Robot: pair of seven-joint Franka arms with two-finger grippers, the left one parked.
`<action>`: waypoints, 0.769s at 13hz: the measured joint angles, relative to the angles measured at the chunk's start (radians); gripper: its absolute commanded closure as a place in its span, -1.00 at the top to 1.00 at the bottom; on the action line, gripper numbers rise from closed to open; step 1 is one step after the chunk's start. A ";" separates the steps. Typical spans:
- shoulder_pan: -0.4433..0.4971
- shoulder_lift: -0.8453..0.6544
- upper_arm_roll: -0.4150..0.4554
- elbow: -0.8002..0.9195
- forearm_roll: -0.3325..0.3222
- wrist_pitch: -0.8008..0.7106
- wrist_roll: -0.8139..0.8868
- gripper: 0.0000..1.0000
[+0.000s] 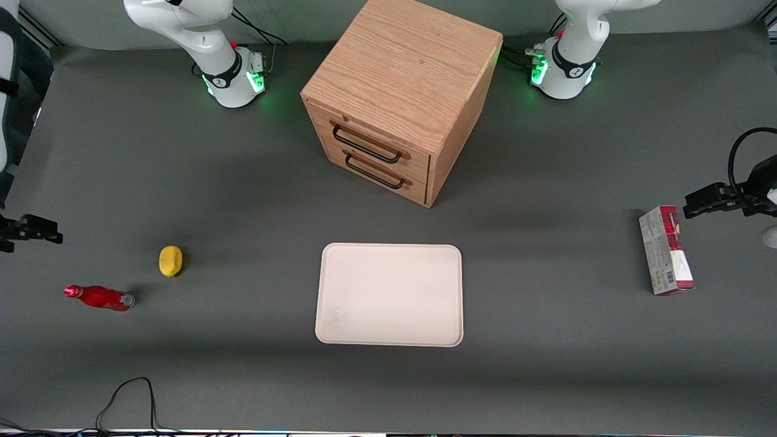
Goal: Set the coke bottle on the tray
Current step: 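Move the right gripper down over the red Coca-Cola bottle, then close the right gripper around the bottle's cap end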
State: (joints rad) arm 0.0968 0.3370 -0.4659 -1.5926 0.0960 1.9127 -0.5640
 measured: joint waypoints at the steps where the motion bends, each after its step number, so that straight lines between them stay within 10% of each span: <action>1: 0.000 0.030 -0.002 0.001 0.011 0.031 -0.012 1.00; 10: -0.003 0.266 -0.056 0.038 0.235 0.247 -0.220 1.00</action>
State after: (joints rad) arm 0.0939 0.6031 -0.5215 -1.5545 0.3312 2.1598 -0.7839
